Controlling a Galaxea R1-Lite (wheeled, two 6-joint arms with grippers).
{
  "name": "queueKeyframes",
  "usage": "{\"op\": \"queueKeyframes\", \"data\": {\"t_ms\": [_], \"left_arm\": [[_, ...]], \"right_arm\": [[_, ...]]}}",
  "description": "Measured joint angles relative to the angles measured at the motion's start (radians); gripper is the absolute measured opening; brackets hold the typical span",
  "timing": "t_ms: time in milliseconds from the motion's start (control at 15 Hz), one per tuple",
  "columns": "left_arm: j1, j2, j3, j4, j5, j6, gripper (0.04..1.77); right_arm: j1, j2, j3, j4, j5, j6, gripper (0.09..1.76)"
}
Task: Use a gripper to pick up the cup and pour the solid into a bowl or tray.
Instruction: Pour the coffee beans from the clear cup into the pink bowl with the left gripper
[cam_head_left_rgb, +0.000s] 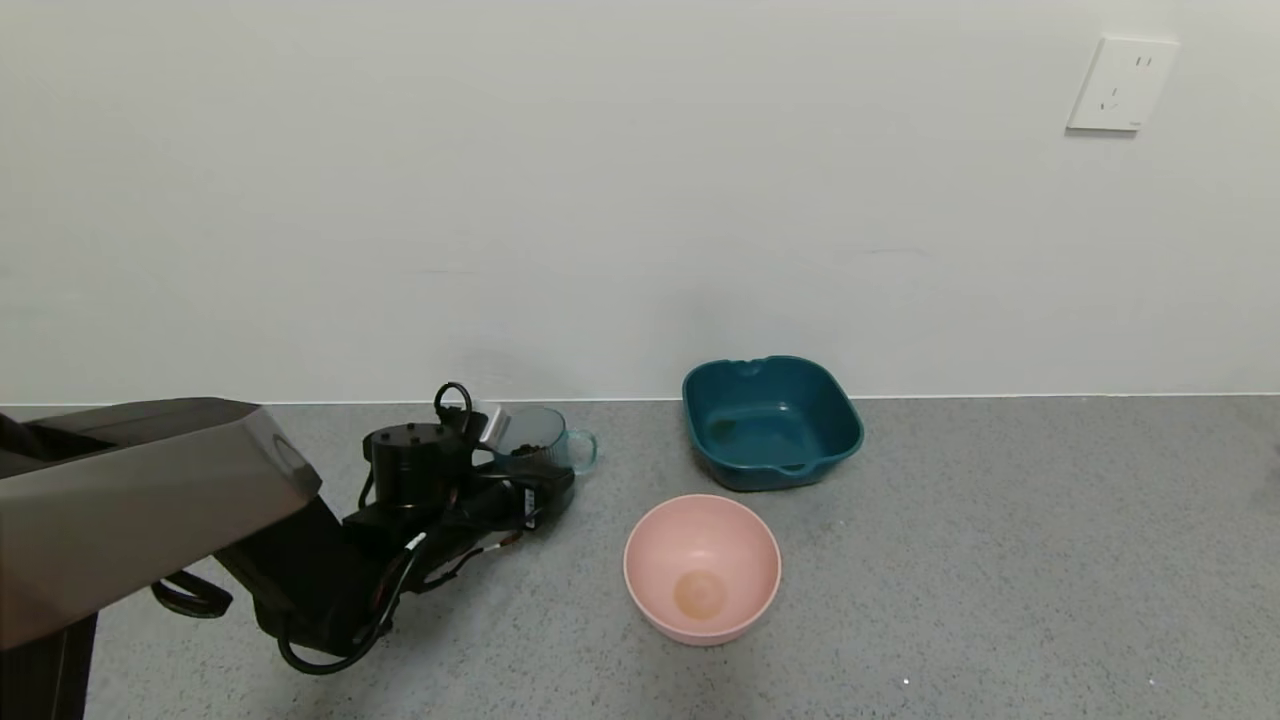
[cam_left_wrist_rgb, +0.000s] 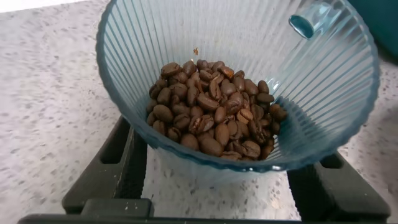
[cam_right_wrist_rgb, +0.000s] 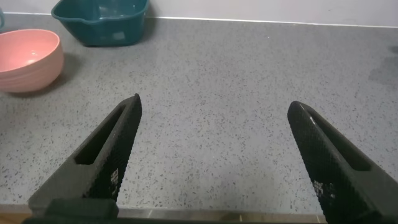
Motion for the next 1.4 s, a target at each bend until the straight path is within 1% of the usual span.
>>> {"op": "queueKeyframes", "data": {"t_ms": [67,133,267,400,467,533,600,733,933,1200,1267,1400], "left_arm": [[-0.005,-0.025,0.006,0.023,0.017,0.007,1.28],[-0.015,-0.049,0.009,0.050,0.056,0.023,1.28],[-0.051,-0.098,0.012,0.085,0.155,0.083,1.28],[-0.111,-0.141,0.014,0.094,0.254,0.137,1.28],[-0.144,-0.159,0.014,0.096,0.317,0.178,1.28],[-0.174,-0.174,0.015,0.098,0.361,0.210,1.28],[-0.203,-0.188,0.015,0.099,0.386,0.224,1.28],[-0.245,-0.210,0.011,0.102,0.418,0.257,1.28],[-0.266,-0.226,0.011,0.087,0.455,0.325,1.28],[-0.275,-0.241,0.020,0.083,0.473,0.407,1.28],[-0.278,-0.246,0.029,0.083,0.474,0.453,1.28],[-0.280,-0.258,0.055,0.078,0.483,0.507,1.28]], "right_arm": [[0.000,0.000,0.000,0.000,0.000,0.000,1.71],[0.000,0.000,0.000,0.000,0.000,0.000,1.71],[0.000,0.000,0.000,0.000,0.000,0.000,1.71],[0.000,0.000,0.000,0.000,0.000,0.000,1.71],[0.000,0.000,0.000,0.000,0.000,0.000,1.71],[0.000,0.000,0.000,0.000,0.000,0.000,1.71],[0.000,0.000,0.000,0.000,0.000,0.000,1.71],[0.000,0.000,0.000,0.000,0.000,0.000,1.71],[0.000,0.000,0.000,0.000,0.000,0.000,1.71],[0.000,0.000,0.000,0.000,0.000,0.000,1.71],[0.000,0.000,0.000,0.000,0.000,0.000,1.71],[0.000,0.000,0.000,0.000,0.000,0.000,1.71]]}}
